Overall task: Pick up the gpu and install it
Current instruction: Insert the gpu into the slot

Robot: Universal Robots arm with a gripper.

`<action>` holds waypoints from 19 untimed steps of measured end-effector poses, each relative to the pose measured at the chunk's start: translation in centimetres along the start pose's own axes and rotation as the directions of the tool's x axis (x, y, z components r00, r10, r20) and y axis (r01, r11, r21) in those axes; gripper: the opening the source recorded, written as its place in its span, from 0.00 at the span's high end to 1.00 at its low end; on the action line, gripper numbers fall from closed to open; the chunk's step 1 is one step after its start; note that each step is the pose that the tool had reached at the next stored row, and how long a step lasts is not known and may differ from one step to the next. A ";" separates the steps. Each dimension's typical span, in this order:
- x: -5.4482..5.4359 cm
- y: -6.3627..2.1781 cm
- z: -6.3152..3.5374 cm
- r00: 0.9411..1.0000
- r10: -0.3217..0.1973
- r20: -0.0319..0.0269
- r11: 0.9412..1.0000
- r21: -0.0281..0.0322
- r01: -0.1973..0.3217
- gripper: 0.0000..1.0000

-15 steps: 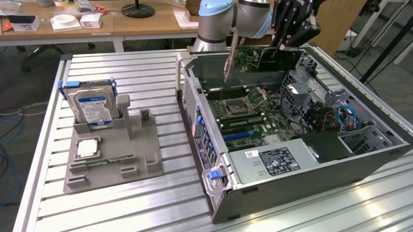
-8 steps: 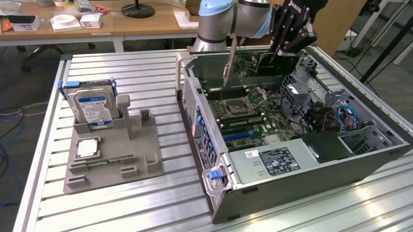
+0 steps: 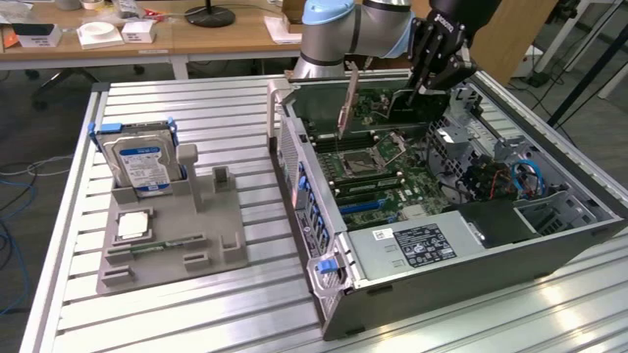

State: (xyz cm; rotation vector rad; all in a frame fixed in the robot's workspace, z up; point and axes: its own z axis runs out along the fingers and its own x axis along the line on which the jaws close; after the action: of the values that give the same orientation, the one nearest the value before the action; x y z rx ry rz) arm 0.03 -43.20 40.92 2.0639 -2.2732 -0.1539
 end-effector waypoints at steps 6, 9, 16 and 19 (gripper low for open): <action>0.0 -0.03 0.18 1.000 0.001 -0.013 1.000 0.001 -0.001 0.74; 0.1 -0.09 0.50 1.000 0.002 -0.012 1.000 0.001 -0.001 0.74; 0.1 -0.21 1.76 1.000 -0.006 -0.013 1.000 0.001 0.006 0.74; 0.1 -0.26 2.29 1.000 -0.009 -0.014 1.000 0.001 0.009 0.74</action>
State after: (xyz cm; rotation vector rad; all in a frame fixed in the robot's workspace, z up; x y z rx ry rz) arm 0.01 -43.25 38.61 2.0698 -2.2561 -0.1391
